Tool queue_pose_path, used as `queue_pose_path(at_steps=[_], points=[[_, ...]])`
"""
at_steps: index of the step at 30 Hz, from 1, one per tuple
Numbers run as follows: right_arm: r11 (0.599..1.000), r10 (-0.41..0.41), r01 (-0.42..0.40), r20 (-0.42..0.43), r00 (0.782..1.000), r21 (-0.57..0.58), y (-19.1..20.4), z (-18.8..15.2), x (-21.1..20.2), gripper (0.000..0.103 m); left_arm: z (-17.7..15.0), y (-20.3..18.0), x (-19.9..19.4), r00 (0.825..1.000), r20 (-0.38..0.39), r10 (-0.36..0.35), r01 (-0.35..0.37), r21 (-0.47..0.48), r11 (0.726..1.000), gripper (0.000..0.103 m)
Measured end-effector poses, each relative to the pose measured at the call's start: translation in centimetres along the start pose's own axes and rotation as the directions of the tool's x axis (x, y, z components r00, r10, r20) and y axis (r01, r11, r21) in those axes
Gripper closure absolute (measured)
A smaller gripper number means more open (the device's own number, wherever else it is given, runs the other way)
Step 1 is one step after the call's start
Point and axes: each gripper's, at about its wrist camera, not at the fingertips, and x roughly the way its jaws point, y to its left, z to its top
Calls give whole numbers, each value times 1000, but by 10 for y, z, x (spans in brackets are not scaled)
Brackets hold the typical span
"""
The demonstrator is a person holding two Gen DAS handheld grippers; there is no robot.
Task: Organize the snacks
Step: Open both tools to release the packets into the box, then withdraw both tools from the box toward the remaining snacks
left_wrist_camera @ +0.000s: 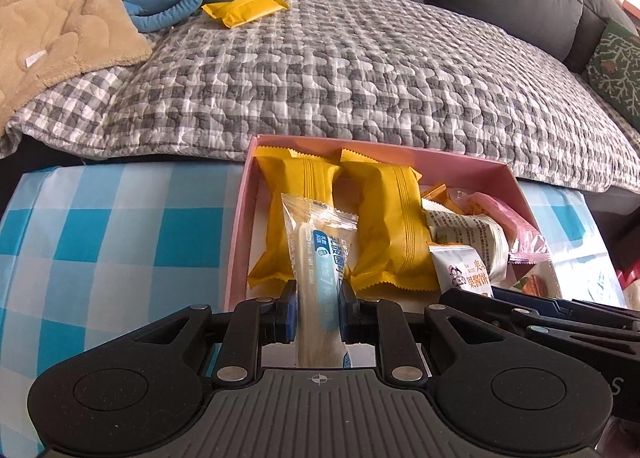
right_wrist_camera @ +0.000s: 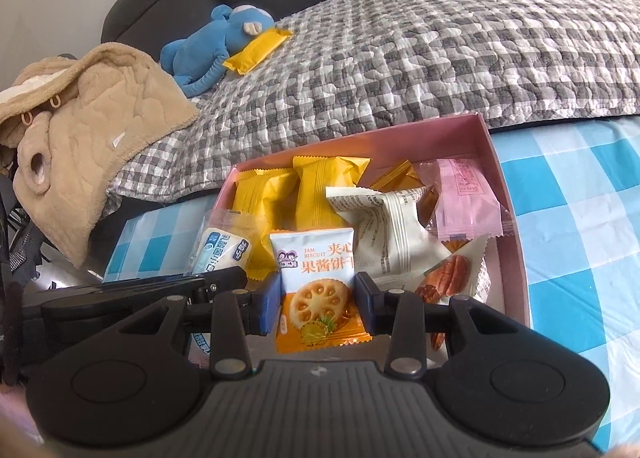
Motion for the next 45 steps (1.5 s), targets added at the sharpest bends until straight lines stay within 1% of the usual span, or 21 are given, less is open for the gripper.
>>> queue_pose_path(at_steps=[3,4,6,8,10,12,13,14,19,29,33,38,40,45], points=[[1000,-4,4,3,1000,-7,0,1,1,66,0,-1,5,1000,5,-3,3,5,1000,85],[1000,-7,7,5,1000,-11,0,2,1,64,-1,-2,6,1000,7,-4,4,11,1000,85],[1000,-16,16,11,1000,-10,0,3,0,61,-2,-2,7,1000,14,-10,10,24,1000,81],[1000,-15,15,15,1000,-5,-2,4,-1,52,-2,-2,7,1000,10,-24,23,27,999,76],[1000,-17,17,16,1000,-5,-2,4,-4,50,-4,-3,5,999,9,-31,31,33,999,59],[1000,-24,24,17,1000,-10,-2,3,-7,48,-5,-3,1,999,17,-27,26,37,999,49],[1000,-24,24,19,1000,-12,-2,3,-9,46,-5,-3,-1,999,19,-30,29,38,999,46],[1000,-24,24,21,1000,-15,-2,2,-11,44,-6,-3,-3,999,20,-35,34,38,999,45],[999,-29,30,24,999,-31,1,-2,-23,40,-9,-1,-17,998,26,-49,48,40,998,39],[998,-26,28,39,999,-57,5,-15,-56,33,-32,2,-48,997,34,-68,66,55,996,36],[998,-30,32,44,999,-50,3,-21,-68,32,-42,3,-59,996,37,-79,77,48,996,30],[998,-34,37,46,998,-47,0,-31,-80,28,-56,6,-72,995,37,-97,96,35,995,27],[998,-45,48,45,998,-50,0,-35,-84,27,-62,6,-77,994,35,-103,102,32,994,22],[996,-60,62,37,998,-63,-1,-50,-91,21,-78,4,-88,995,33,-99,97,51,994,18]])
